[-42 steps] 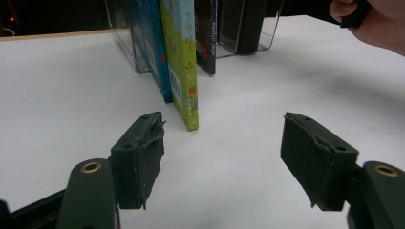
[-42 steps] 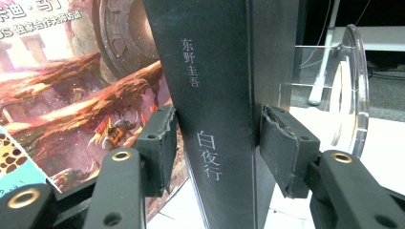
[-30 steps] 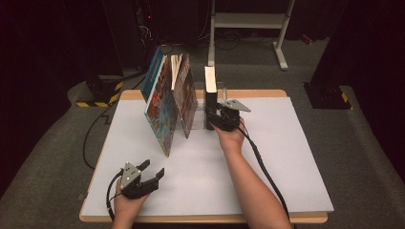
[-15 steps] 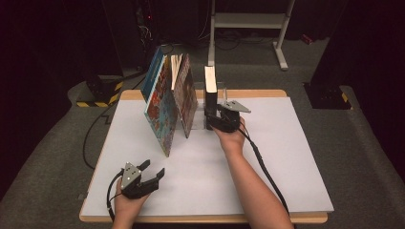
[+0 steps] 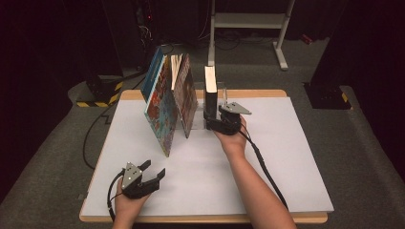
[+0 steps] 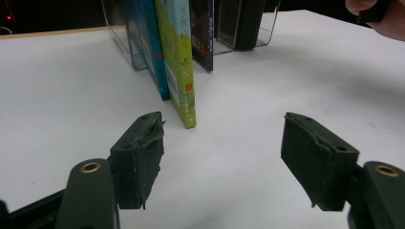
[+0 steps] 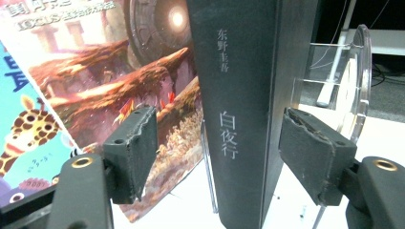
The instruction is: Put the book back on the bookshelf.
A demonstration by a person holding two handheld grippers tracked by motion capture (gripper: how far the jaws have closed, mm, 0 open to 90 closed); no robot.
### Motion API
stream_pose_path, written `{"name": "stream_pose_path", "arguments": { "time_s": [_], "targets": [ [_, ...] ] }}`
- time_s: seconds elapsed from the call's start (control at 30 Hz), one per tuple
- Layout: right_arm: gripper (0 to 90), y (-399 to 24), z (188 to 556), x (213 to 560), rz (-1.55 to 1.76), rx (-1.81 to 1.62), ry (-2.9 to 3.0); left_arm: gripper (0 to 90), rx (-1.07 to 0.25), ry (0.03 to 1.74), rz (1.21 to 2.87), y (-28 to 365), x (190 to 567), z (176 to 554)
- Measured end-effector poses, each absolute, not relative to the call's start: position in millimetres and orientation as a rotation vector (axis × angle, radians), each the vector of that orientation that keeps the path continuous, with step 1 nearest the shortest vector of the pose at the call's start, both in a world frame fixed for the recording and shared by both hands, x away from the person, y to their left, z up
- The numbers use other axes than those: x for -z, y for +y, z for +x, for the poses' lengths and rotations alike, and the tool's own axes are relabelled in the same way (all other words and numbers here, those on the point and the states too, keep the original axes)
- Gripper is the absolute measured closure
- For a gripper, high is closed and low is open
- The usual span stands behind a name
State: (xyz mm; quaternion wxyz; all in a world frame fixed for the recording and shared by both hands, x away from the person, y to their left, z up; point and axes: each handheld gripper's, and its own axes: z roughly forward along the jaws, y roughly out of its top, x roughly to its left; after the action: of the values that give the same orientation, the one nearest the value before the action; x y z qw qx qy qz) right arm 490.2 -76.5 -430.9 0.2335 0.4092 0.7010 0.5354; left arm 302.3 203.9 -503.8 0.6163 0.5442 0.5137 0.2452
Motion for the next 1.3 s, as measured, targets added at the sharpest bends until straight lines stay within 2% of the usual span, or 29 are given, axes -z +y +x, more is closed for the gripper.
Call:
{"name": "stream_pose_path", "arguments": {
  "time_s": [0.73,1.3],
  "targets": [
    [23.6,-110,443,436,1.069,-1.422,1.962,28.7,-0.579,1.19,1.274,204,505,304],
    [22.0,-201,382,460,1.153,-1.362,1.923,28.8,-0.626,1.207,1.284,208,504,307]
  ]
}}
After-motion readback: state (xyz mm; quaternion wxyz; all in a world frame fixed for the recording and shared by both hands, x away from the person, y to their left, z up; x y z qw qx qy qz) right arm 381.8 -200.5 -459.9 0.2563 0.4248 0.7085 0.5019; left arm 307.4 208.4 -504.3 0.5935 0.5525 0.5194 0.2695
